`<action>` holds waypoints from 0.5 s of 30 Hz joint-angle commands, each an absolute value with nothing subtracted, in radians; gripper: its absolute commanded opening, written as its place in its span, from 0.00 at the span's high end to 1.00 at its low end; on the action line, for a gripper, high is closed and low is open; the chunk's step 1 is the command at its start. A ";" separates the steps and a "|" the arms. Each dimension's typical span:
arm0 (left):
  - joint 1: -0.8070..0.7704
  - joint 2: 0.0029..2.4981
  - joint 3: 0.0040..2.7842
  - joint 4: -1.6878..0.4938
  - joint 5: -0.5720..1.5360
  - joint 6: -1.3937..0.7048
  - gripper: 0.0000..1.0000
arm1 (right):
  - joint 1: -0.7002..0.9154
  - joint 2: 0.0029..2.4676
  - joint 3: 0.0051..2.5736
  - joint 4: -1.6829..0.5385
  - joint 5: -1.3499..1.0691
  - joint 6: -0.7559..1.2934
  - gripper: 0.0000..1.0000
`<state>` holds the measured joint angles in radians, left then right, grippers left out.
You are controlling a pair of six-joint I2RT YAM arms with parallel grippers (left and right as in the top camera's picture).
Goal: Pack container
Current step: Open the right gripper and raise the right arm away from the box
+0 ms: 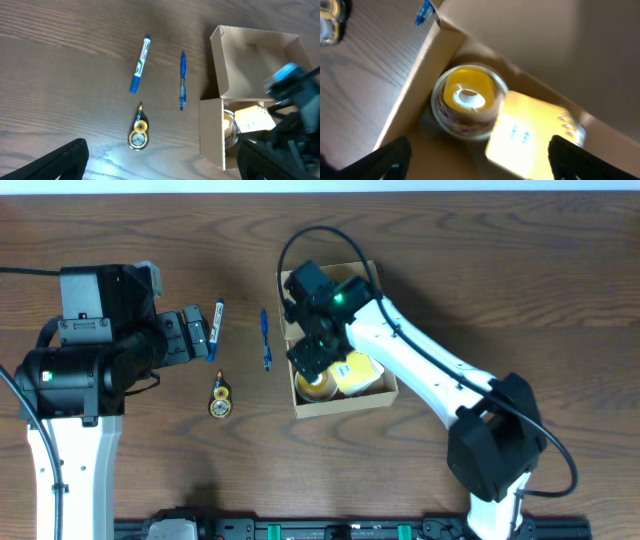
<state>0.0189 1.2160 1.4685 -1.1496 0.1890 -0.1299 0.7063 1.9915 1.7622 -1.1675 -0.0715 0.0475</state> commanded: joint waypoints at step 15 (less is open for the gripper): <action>-0.079 1.303 1.171 -0.912 -0.079 -0.298 0.16 | 0.669 1.990 2.477 -1.560 0.234 0.047 0.15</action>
